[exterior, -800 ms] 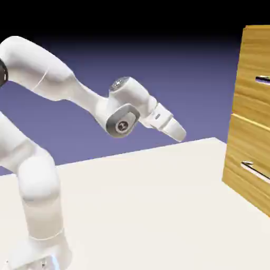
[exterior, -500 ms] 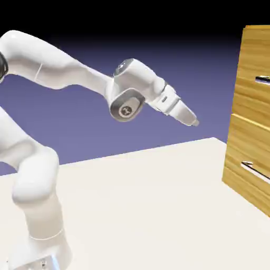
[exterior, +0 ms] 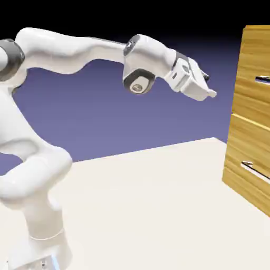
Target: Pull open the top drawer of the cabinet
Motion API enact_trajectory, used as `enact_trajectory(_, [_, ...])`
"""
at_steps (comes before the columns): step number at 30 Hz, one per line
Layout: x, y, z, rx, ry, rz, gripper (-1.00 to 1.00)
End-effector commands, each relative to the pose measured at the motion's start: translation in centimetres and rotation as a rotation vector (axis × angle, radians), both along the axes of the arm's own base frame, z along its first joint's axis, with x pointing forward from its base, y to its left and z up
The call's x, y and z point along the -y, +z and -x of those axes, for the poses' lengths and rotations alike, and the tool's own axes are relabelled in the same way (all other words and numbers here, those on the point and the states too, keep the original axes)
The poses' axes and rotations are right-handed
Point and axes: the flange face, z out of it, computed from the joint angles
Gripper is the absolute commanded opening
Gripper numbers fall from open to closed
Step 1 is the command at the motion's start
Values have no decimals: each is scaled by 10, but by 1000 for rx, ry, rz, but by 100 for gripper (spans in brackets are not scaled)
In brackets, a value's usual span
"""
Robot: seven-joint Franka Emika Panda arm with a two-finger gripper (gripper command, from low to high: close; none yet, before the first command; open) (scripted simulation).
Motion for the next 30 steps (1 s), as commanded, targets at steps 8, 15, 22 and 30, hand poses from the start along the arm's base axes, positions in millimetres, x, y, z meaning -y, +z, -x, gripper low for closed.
enact_trajectory(8, [-6, 7, -39, 101, -41, -162, 0])
enact_trajectory(15, [-8, -3, -79, 181, -57, -332, 0])
enact_trajectory(22, [-5, -23, -122, 260, -64, -531, 0])
enact_trajectory(30, [5, -49, -169, 361, -71, -795, 0])
